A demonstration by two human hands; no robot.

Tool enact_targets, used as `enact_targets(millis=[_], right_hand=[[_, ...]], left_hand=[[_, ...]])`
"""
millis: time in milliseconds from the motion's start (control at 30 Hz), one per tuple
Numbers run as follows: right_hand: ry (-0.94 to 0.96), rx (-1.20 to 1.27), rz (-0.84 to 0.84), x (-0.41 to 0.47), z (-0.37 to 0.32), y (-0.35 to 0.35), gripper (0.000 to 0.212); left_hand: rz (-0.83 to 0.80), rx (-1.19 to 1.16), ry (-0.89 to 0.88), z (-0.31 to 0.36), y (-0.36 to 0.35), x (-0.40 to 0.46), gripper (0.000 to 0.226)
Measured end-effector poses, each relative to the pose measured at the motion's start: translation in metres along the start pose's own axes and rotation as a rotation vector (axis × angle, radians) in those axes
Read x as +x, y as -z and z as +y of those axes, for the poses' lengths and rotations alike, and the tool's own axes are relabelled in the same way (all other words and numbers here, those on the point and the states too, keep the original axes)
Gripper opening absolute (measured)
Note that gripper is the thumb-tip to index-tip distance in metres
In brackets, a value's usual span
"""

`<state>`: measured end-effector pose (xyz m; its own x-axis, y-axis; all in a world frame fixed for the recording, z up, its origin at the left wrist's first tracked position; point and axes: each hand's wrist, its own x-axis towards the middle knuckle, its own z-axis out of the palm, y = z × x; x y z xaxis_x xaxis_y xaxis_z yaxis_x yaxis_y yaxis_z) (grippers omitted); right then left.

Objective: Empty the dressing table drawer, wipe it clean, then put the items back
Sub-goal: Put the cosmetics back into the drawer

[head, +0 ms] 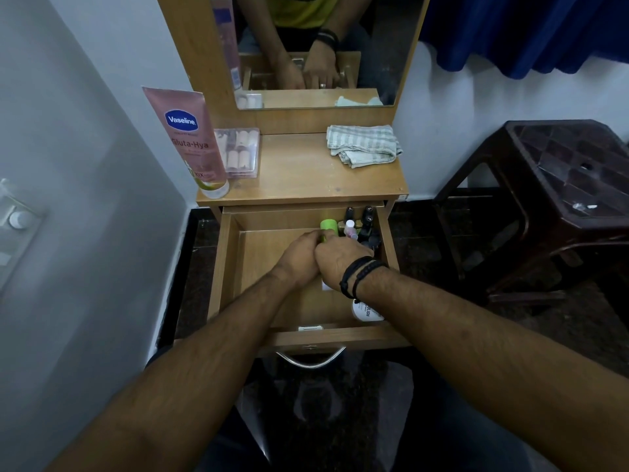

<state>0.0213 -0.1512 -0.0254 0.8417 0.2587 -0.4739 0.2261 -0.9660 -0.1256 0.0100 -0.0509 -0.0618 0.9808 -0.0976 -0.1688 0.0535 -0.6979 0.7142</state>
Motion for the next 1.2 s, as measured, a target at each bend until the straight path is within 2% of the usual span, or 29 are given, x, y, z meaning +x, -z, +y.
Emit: enact_targets(millis=[300,500,600,667,800,1033,1200], right_hand=[[0.055,-0.206,0.0,-0.011,-0.001,0.004,0.046],[0.141,-0.211,0.061,-0.013,0.002,0.004,0.038],[0.214,-0.069,0.108,-0.017,0.003,0.013,0.032],[0.235,0.053,0.182,-0.019,0.0,0.02,0.024],[0.235,0.21,0.318,-0.03,-0.019,0.042,0.021],[0.311,0.366,0.495,-0.05,-0.075,0.088,0.026],[0.326,0.54,0.568,-0.052,-0.103,0.11,0.035]], left_hand=[[0.011,0.039,-0.028,0.001,0.003,-0.006,0.036],[0.033,0.042,-0.054,0.004,0.014,-0.017,0.033],[0.069,0.131,-0.042,0.01,0.028,-0.025,0.041],[0.116,0.197,-0.049,0.016,0.039,-0.031,0.042],[0.206,0.291,-0.063,0.029,0.072,-0.046,0.037],[0.4,0.492,-0.109,0.053,0.148,-0.072,0.035],[0.519,0.678,-0.122,0.061,0.191,-0.08,0.043]])
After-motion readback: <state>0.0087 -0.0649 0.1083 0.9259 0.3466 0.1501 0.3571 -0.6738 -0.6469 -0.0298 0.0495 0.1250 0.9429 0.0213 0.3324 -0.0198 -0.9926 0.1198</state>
